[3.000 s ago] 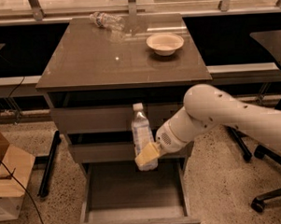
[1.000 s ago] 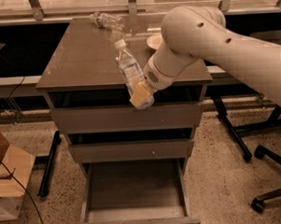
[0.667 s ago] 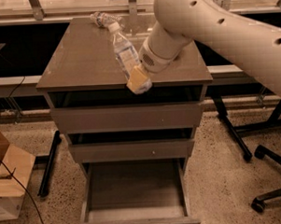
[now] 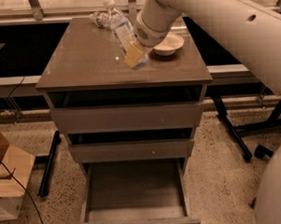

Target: Pick blue plastic bottle from bottom drawer and place on counter

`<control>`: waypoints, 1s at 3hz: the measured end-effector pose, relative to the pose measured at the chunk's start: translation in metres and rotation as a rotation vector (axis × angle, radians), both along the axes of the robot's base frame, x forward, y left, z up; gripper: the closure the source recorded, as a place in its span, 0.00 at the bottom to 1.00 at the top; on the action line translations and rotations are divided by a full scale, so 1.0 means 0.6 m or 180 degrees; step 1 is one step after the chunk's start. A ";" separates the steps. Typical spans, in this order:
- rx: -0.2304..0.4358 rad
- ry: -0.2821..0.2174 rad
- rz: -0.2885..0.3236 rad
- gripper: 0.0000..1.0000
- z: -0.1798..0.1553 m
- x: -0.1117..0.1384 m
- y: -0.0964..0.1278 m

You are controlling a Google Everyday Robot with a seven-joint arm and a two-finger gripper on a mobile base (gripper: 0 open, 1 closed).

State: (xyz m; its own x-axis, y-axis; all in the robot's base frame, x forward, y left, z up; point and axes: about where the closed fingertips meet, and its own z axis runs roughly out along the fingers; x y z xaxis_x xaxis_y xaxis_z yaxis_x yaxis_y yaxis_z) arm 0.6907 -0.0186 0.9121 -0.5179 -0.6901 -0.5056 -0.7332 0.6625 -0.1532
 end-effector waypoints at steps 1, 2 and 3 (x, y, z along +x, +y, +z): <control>0.0166 -0.0089 0.0091 1.00 0.010 0.042 0.013; 0.0580 -0.0193 0.0279 1.00 0.000 0.080 0.028; 0.0873 -0.0264 0.0404 1.00 -0.014 0.099 0.034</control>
Offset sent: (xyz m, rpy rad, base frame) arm 0.0649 0.0175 0.0112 0.2776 -0.1004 0.1197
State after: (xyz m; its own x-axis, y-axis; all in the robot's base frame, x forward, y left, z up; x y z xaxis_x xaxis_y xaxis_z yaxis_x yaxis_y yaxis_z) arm 0.7500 0.0018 0.9038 -0.3855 -0.5785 -0.7188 -0.8051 0.5915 -0.0442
